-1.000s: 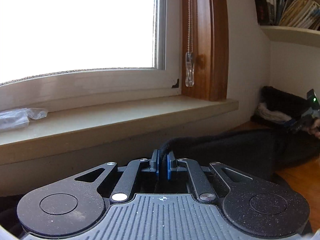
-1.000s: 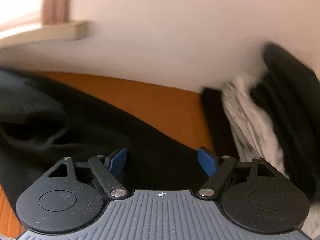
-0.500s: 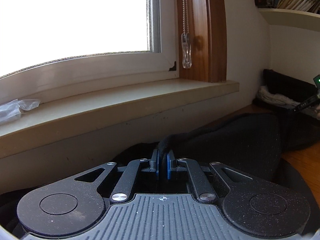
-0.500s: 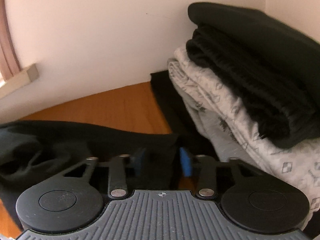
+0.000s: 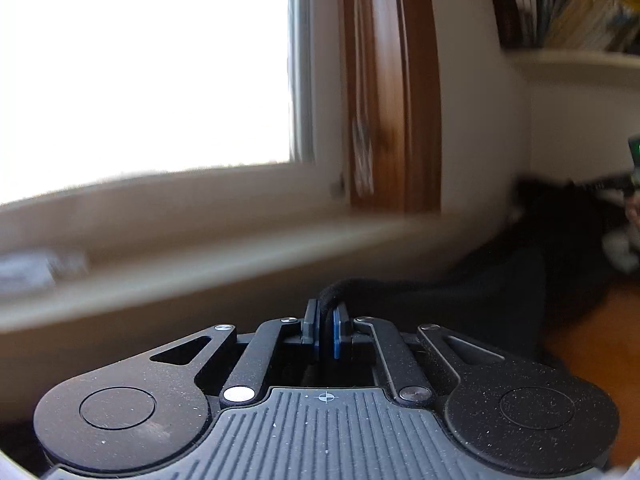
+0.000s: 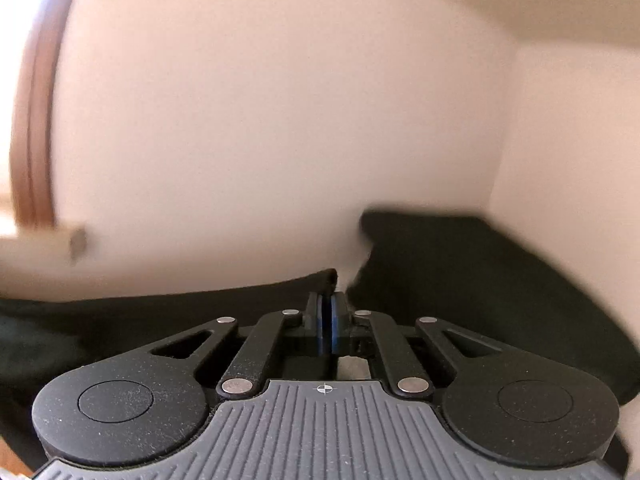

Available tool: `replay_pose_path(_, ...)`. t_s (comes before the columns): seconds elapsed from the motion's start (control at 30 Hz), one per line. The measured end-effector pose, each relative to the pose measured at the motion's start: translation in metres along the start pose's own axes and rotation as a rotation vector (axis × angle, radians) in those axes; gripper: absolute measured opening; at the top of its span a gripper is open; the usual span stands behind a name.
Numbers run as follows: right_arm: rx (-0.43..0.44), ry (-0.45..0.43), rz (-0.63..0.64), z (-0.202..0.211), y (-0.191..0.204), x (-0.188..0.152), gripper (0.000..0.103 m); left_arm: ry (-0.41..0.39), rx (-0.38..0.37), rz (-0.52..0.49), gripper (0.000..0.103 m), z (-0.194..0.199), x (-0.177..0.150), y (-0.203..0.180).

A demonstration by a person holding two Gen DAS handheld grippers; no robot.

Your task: Fold clothes

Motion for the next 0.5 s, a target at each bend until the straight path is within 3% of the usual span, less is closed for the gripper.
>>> replay_pose_path(0.17, -0.118, -0.135, -0.028, 0.032, -0.018, 0.033, 0.004, -0.045, -0.007, -0.022, 0.006, 0.013, 0.030, -0.008)
replay_pose_path(0.37, -0.184, -0.206, -0.044, 0.081, -0.050, 0.061, 0.003, -0.076, -0.043, -0.034, 0.006, 0.032, 0.049, -0.019)
replay_pose_path(0.5, -0.205, -0.204, -0.033, 0.115, -0.071, 0.062, 0.003, -0.003, -0.104, -0.073, 0.006, 0.036, 0.032, -0.034)
Point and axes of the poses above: each gripper's, at about its wrist camera, not at the fingertips, and z roughly against the way its jaws point, y to its left, x to its top, the point moved 2 cm from there along -z, roughly the way its jaws point, and after that the axes turned 15 degrees about z, right-handed, at the moved point
